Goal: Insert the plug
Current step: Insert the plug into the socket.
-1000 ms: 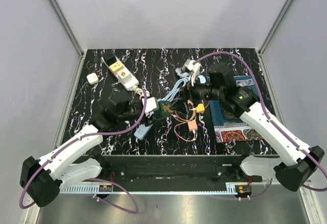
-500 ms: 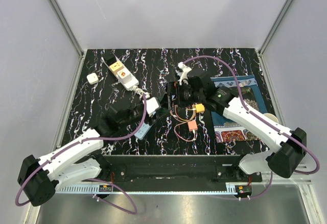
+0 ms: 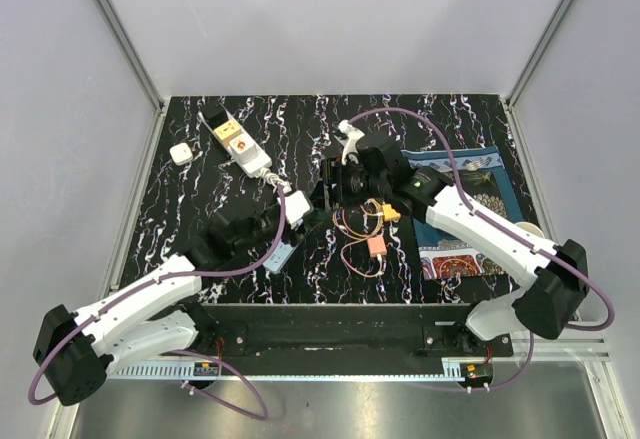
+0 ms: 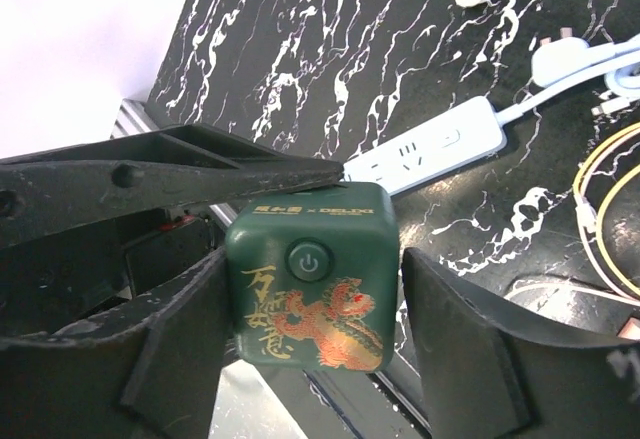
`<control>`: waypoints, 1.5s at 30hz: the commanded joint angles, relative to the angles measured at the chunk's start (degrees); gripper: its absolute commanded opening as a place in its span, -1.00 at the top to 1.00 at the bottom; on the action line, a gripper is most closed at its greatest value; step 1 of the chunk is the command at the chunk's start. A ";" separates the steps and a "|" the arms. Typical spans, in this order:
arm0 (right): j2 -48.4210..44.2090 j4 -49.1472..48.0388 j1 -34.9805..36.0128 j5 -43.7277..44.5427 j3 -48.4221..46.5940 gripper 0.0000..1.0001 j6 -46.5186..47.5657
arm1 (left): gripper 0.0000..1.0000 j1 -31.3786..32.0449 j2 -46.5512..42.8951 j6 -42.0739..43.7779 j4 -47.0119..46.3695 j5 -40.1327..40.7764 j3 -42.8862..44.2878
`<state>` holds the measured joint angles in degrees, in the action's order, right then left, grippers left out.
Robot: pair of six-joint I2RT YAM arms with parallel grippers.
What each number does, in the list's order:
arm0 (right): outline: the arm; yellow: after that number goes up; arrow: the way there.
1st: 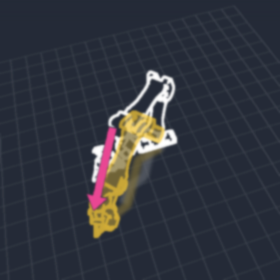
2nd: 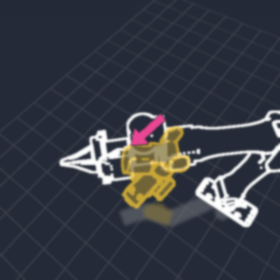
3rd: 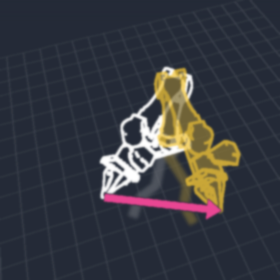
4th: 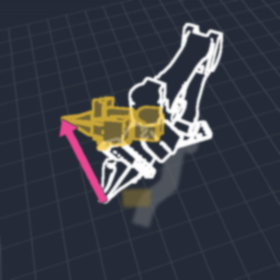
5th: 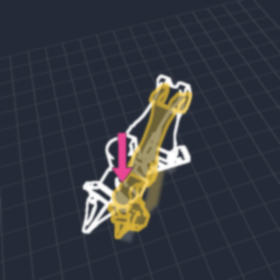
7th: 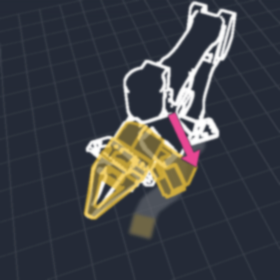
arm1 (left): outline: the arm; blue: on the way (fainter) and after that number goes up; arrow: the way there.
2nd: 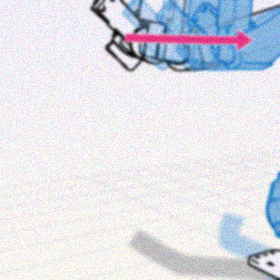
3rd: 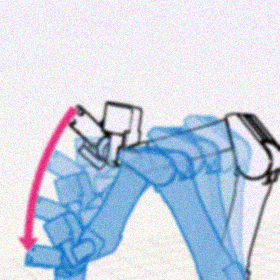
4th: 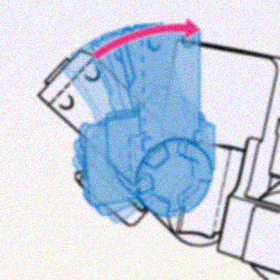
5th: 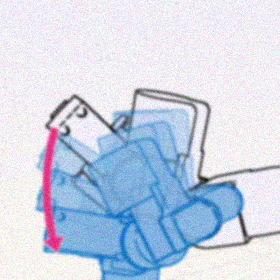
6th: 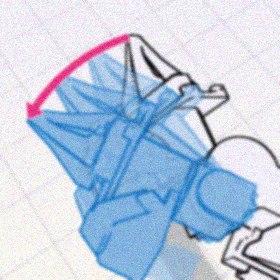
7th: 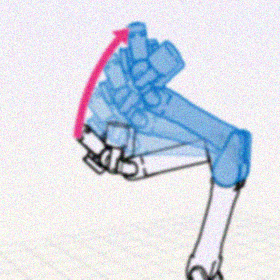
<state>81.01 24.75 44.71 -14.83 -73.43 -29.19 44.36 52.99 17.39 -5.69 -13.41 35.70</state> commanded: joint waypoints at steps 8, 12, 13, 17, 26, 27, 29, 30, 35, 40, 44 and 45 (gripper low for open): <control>5.11 0.21 0.73 -1.87 -5.75 0.93 8.08 | -0.22 0.11 -2.71 -3.58 -0.64 12.96 0.95; 8.28 1.00 0.64 0.49 -7.95 1.00 16.16 | -0.84 -1.46 -5.61 -6.13 4.36 19.29 1.04; 8.98 1.26 0.64 1.03 -8.39 1.00 17.49 | -0.91 -2.77 -6.40 -6.83 6.90 20.17 1.03; 13.98 1.53 0.64 0.95 -10.41 1.00 23.20 | -0.98 -6.56 -12.37 -12.97 13.33 23.95 0.25; 22.51 1.44 3.98 -0.03 -12.08 1.00 32.52 | -0.98 -11.75 -20.99 -28.27 30.47 41.35 2.44; 22.96 1.44 4.68 0.15 -12.35 1.00 33.83 | -0.98 -12.27 -21.43 -28.89 30.74 42.05 2.27; 24.36 1.00 6.17 0.42 -13.23 1.00 34.64 | -0.98 -14.12 -22.31 -31.26 30.92 44.51 1.66; 24.63 0.74 6.44 0.07 -13.32 1.00 35.42 | -0.98 -14.99 -22.49 -31.62 30.74 44.61 1.39; 26.47 0.03 7.50 -0.29 -14.02 1.00 37.27 | -0.98 -25.01 -20.39 -33.90 30.30 39.08 1.47; 27.35 -0.06 7.94 -0.81 -15.16 1.00 38.07 | -0.98 -28.01 -20.20 -34.09 30.13 38.98 1.74; 28.93 -0.23 8.20 -0.64 -16.04 1.00 38.59 | -0.98 -28.01 -20.56 -34.18 30.83 41.62 1.47; 29.11 -0.23 8.20 -0.55 -16.31 1.00 38.86 | -0.98 -28.01 -20.56 -34.09 30.92 42.06 1.47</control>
<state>108.99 27.09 52.38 -15.09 -86.17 7.81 16.64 33.10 -15.79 25.85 26.04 35.75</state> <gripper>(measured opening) 0.629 0.987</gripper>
